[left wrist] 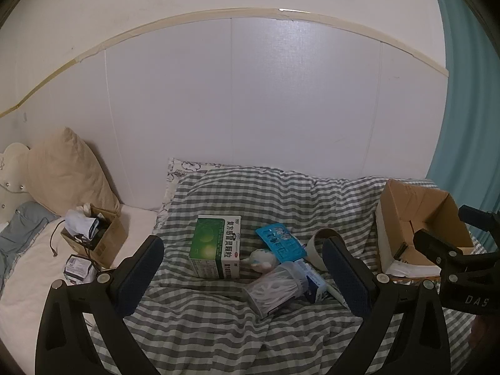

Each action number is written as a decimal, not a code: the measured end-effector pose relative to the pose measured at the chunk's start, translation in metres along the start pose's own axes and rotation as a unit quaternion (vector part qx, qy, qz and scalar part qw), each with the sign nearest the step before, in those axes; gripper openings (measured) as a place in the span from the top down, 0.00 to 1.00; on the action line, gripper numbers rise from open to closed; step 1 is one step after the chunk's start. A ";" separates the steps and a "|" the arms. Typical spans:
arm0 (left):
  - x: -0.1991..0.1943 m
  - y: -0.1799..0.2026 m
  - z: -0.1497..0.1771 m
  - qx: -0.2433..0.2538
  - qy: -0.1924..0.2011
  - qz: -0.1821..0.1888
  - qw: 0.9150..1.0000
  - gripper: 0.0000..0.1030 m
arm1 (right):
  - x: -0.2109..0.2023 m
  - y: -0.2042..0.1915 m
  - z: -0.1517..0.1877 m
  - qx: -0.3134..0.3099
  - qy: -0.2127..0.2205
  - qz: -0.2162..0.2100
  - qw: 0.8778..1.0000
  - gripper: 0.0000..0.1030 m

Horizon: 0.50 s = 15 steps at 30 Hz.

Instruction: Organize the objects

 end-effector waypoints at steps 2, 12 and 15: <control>0.000 0.001 0.001 0.001 0.000 -0.002 1.000 0.00 | 0.000 -0.001 0.001 -0.002 -0.001 -0.001 1.000 0.00; 0.000 0.000 0.002 0.006 0.004 -0.008 1.000 0.00 | 0.000 -0.004 0.004 -0.008 -0.005 -0.008 1.000 0.00; 0.001 0.000 0.002 0.006 0.002 -0.009 1.000 0.00 | 0.002 -0.005 0.003 -0.008 -0.006 -0.009 1.000 0.00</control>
Point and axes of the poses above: each gripper's, at about its wrist camera, not at the fingertips, and x roughly the way its jaws point, y to its right, z to its underside, the point moved 6 cm from there along x, roughly the way its jaws point, and after that the axes turned 10 degrees about -z, right-handed, at the moved point
